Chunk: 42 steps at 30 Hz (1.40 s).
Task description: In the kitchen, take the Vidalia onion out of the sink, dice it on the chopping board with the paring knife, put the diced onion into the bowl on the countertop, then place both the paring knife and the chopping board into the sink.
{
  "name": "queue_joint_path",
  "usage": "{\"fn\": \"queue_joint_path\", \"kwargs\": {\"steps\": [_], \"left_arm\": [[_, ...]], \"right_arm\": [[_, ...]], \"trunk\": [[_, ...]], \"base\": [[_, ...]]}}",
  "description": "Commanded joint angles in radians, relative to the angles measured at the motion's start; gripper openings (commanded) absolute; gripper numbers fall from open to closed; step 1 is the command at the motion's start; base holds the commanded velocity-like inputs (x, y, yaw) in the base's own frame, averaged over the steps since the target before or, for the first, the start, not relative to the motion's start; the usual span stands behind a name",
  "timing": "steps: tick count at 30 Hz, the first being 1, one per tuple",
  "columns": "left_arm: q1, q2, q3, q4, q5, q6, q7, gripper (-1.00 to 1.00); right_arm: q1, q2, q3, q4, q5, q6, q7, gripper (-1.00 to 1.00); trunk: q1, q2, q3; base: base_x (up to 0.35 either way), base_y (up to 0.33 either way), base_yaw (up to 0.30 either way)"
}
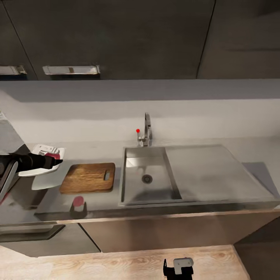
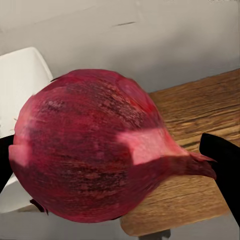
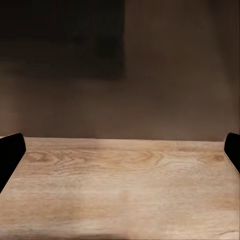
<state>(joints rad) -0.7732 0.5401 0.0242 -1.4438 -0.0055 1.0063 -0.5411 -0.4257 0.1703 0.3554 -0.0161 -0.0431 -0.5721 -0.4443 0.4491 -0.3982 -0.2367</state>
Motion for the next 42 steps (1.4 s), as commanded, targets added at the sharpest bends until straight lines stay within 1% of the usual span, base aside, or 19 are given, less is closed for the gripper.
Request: {"fn": "queue_joint_path", "kwargs": {"steps": [1, 7, 13, 20, 27, 34, 42], "left_arm": [[-0.001, 0.0, 0.0, 0.001, -0.001, 0.006, -0.003, -1.0], [-0.001, 0.0, 0.0, 0.015, -0.001, 0.005, -0.003, -1.0], [-0.001, -0.001, 0.0, 0.025, -0.001, 0.005, -0.003, -1.0], [-0.001, -0.013, 0.0, 0.028, -0.002, 0.005, -0.003, -1.0], [-0.001, -0.027, 0.0, 0.03, -0.002, 0.005, -0.003, -1.0], [-0.001, -0.029, -0.001, 0.034, -0.002, 0.005, -0.003, -1.0], [-0.001, -0.03, -0.001, 0.051, -0.002, 0.005, -0.003, -1.0]], "right_arm": [[-0.001, 0.0, 0.008, 0.001, -0.004, -0.002, -0.005, 1.0], [-0.001, 0.0, 0.008, 0.001, -0.004, -0.002, -0.006, 1.0], [-0.001, 0.0, 0.008, 0.001, -0.004, -0.002, -0.005, 1.0], [-0.001, 0.0, 0.008, 0.001, -0.004, -0.002, -0.005, 1.0], [-0.001, 0.0, 0.008, 0.001, -0.004, -0.002, -0.005, 1.0], [-0.001, 0.0, 0.008, 0.001, -0.004, -0.001, -0.005, 1.0], [-0.001, 0.0, 0.008, 0.001, -0.004, 0.0, -0.005, 1.0]], "trunk": [[0.001, -0.002, -0.001], [0.001, -0.002, 0.004], [0.001, -0.002, 0.004], [0.001, -0.002, -0.005], [0.001, -0.002, -0.015], [0.001, -0.002, -0.026], [0.001, -0.002, -0.037]], "base": [[0.199, -0.242, 0.245], [0.088, -0.1, 0.22], [0.006, -0.007, 0.035], [0.017, -0.016, 0.002], [0.184, -0.185, 0.0], [0.202, -0.218, 0.0], [0.025, -0.03, 0.0]]}}
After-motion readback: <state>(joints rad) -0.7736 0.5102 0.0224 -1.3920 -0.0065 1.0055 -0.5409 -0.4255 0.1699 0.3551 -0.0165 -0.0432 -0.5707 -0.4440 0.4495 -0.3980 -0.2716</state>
